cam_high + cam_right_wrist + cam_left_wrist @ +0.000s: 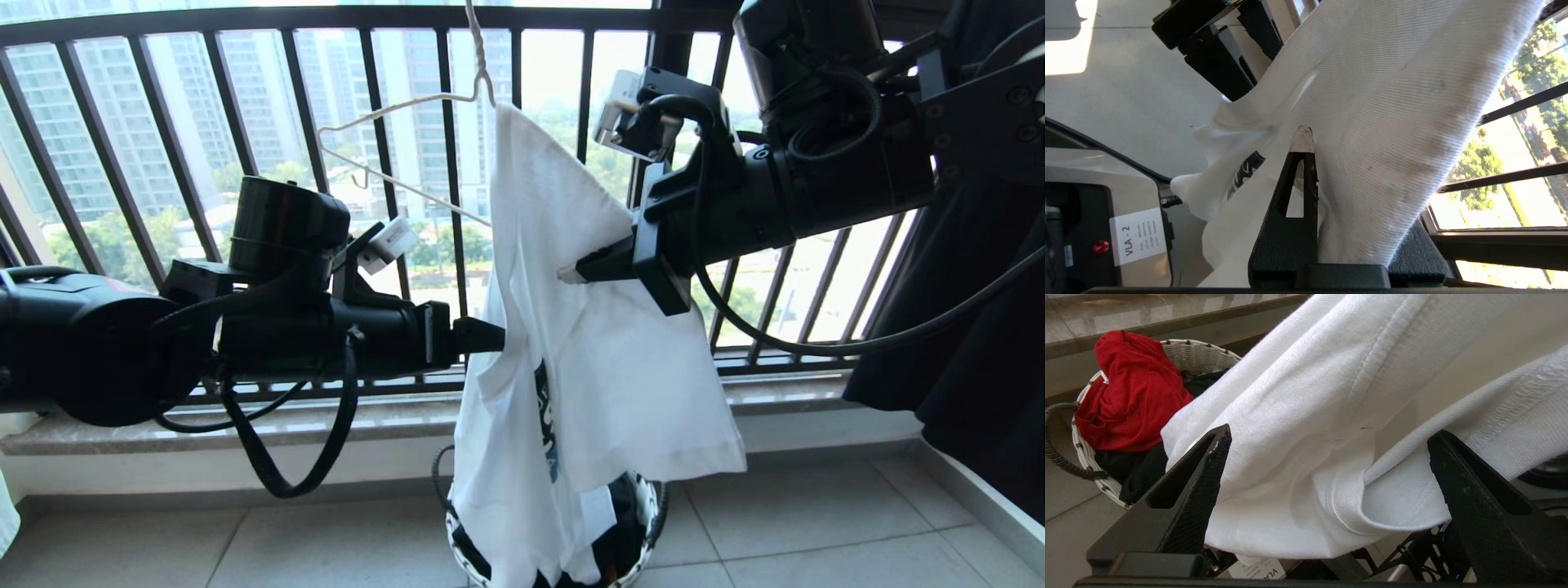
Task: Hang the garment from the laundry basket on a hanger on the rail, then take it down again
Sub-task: Hang the clothes on the clothes rack
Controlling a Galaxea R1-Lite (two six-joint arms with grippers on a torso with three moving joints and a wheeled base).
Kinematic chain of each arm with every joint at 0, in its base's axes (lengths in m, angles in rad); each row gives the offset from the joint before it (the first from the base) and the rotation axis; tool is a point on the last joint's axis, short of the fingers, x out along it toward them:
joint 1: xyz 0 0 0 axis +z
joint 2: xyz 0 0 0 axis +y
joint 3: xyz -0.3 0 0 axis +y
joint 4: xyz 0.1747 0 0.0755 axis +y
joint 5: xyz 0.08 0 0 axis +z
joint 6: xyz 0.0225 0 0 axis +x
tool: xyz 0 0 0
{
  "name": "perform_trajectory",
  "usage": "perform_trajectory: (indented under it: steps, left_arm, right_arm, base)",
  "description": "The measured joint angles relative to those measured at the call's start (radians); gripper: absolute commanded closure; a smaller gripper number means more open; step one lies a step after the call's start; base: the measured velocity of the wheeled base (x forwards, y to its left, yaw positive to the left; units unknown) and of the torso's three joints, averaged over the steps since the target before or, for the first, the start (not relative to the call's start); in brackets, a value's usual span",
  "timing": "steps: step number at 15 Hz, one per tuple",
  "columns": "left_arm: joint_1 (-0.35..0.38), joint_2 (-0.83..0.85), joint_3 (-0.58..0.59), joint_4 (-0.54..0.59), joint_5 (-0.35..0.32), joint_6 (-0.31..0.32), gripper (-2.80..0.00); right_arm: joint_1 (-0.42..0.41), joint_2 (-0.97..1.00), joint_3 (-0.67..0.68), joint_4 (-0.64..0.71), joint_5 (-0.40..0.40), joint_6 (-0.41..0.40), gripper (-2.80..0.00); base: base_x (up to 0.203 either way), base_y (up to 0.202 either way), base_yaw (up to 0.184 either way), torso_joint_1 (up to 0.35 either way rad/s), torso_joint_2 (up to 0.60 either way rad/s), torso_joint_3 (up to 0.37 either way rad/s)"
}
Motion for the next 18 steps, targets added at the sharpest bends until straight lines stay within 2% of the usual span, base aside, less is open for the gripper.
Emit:
perform_trajectory:
  steps: [2, 4, 8, 10, 13, 18]
  left_arm:
    - [-0.008, 0.026, 0.017, -0.073, 0.107, 0.002, -2.80]
    - [-0.034, 0.049, 0.027, -0.095, 0.170, 0.008, -2.80]
    - [-0.065, 0.091, 0.034, -0.098, 0.360, 0.106, -2.80]
    - [-0.067, 0.083, 0.034, -0.098, 0.390, 0.116, -2.80]
    - [-0.040, 0.050, 0.030, -0.121, 0.470, 0.162, -2.80]
    - [-0.006, 0.002, 0.047, -0.159, 0.478, 0.206, -2.80]
  right_arm:
    - [0.005, -0.004, 0.001, 0.000, 0.000, 0.000, 0.00]
    - [0.013, -0.007, 0.002, 0.000, 0.000, 0.001, 0.00]
    - [0.017, -0.008, 0.002, 0.001, -0.013, 0.000, 0.00]
    - [0.011, -0.007, 0.001, 0.000, -0.015, 0.000, 0.00]
    - [-0.012, -0.006, 0.000, 0.000, -0.015, 0.000, 0.00]
    - [-0.049, -0.006, 0.000, 0.001, -0.015, -0.006, 0.00]
  base:
    - [0.000, 0.000, 0.000, 0.000, 0.00, 0.000]
    - [0.000, 0.000, 0.000, 0.000, 0.00, 0.000]
    - [0.000, 0.000, 0.000, 0.000, 0.00, 0.000]
    - [0.000, 0.000, 0.000, 0.000, 0.00, 0.000]
    - [0.000, 0.000, 0.000, 0.000, 0.00, 0.000]
    - [0.000, 0.000, 0.000, 0.000, 0.00, 0.000]
